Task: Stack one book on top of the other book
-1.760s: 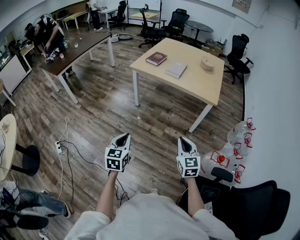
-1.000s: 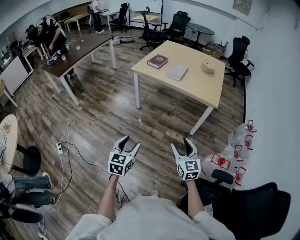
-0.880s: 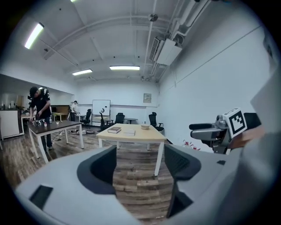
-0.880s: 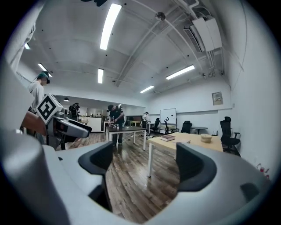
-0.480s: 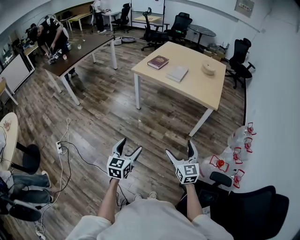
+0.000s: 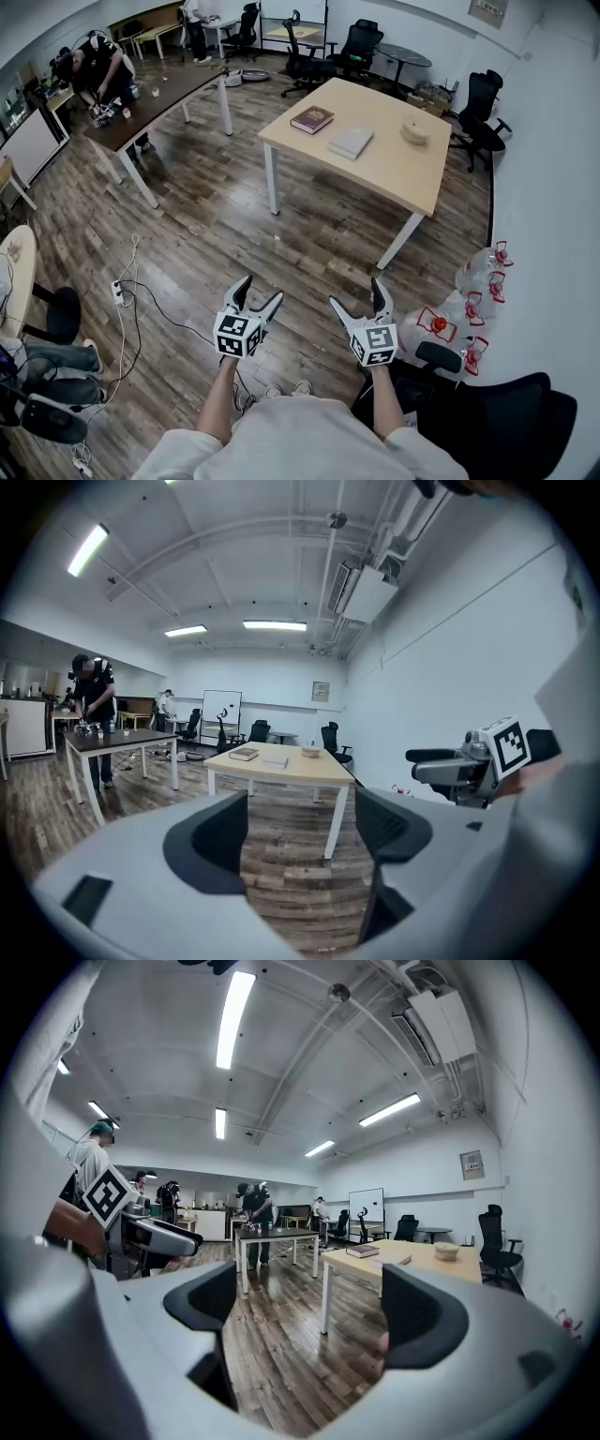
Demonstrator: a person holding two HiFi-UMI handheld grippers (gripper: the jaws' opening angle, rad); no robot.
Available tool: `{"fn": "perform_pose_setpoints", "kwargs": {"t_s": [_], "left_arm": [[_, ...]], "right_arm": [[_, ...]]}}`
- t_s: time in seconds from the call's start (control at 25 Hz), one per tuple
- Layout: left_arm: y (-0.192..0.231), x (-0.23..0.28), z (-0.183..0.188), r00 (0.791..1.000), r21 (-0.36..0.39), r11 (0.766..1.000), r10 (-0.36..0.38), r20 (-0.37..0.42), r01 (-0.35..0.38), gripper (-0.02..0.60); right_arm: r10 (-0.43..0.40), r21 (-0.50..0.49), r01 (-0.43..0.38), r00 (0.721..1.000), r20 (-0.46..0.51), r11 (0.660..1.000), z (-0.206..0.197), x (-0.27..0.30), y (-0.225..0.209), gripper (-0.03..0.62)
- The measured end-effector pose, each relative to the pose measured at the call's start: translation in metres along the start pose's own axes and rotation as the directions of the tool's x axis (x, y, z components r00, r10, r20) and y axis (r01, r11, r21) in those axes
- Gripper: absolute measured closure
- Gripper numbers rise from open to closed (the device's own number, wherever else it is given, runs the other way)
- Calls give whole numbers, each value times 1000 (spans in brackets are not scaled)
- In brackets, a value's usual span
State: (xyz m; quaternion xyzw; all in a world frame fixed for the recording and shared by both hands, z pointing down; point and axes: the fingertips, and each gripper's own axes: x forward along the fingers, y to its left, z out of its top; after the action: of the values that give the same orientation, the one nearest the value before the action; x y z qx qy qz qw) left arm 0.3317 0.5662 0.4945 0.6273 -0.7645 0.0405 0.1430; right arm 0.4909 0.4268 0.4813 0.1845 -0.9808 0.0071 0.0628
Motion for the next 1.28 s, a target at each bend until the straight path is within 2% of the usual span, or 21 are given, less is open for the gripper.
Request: {"fn": "perform_pose_setpoints", "kwargs": {"t_s": [0.48, 0.68, 0.96, 1.28], "left_arm": [[-1, 30, -9, 999, -2, 999, 35, -17, -35, 212], [18, 48, -7, 999, -8, 999, 45, -19, -46, 215], [43, 94, -2, 1000, -8, 1000, 19, -18, -19, 225], [101, 161, 13, 999, -14, 1000, -18, -36, 17, 230]], "right_arm": [[20, -2, -20, 1000, 2, 1000, -5, 21, -28, 142], [15, -8, -15, 1000, 0, 1000, -6, 45, -39, 149], [-9, -17, 9, 1000, -13, 1000, -10, 85, -60, 154], [-25, -19, 24, 999, -40, 1000, -6, 167, -77, 158]]}}
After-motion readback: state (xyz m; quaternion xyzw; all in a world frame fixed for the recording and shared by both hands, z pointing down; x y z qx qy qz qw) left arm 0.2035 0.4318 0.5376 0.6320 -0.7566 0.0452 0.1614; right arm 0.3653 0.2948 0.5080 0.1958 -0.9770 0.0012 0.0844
